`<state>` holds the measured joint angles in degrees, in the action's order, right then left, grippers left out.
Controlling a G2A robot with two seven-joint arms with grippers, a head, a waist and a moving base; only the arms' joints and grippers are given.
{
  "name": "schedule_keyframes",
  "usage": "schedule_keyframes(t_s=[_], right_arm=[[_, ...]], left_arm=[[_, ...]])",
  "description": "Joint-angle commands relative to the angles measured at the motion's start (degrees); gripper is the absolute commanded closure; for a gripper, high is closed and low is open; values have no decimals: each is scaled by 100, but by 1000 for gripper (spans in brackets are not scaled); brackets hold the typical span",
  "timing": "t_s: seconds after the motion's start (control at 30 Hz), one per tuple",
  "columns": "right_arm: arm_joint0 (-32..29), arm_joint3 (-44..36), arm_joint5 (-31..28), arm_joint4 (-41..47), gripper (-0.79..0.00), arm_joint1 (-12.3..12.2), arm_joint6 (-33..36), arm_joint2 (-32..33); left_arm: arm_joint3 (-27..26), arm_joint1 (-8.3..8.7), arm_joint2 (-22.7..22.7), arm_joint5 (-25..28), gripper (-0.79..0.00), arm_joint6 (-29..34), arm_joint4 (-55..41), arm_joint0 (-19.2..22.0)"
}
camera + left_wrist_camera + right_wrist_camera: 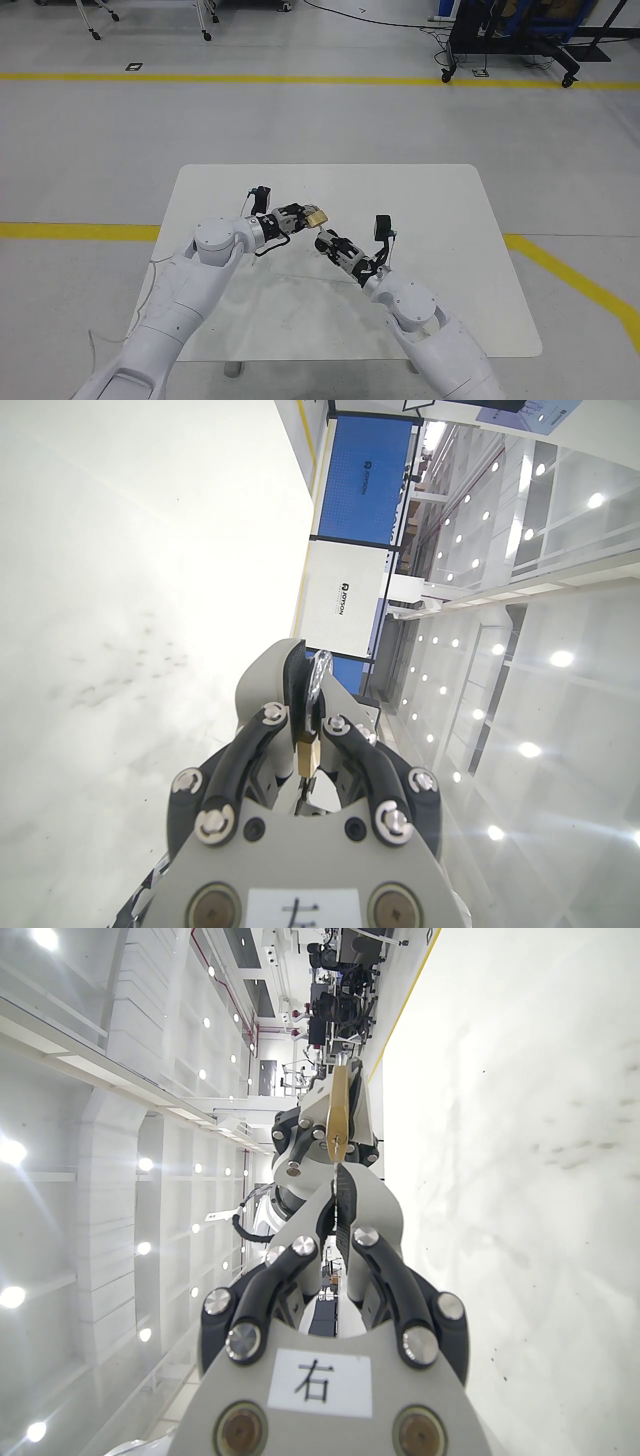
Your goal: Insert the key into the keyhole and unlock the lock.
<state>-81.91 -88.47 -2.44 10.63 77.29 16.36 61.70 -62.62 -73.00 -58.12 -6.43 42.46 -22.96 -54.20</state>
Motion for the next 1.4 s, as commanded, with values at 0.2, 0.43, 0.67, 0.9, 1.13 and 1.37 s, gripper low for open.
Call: schedule_keyframes(t_s=[0.2, 0.43, 0.67, 0.9, 1.13, 1.37], right_arm=[[3, -29, 107, -19, 0, -8, 22, 41], [73, -4, 221, 47, 0, -4, 74, 54], [126, 45, 253, 169, -785, 9, 40, 73], [126, 45, 253, 169, -785, 9, 40, 73], [126, 45, 253, 169, -785, 9, 40, 73], [76, -25, 124, 412, -785, 14, 113, 108]], left_arm=[[-26, 5, 36, 104, 0, 159, 184, 2], [-54, 17, 53, 264, 0, 274, 372, -11], [-73, 18, 61, 317, 0, 347, 434, -33], [-35, -1, -3, 253, 0, 223, 262, -34], [-37, -30, -47, 338, 0, 9, 121, -58], [-86, -39, -217, 555, 0, -22, -241, -134]])
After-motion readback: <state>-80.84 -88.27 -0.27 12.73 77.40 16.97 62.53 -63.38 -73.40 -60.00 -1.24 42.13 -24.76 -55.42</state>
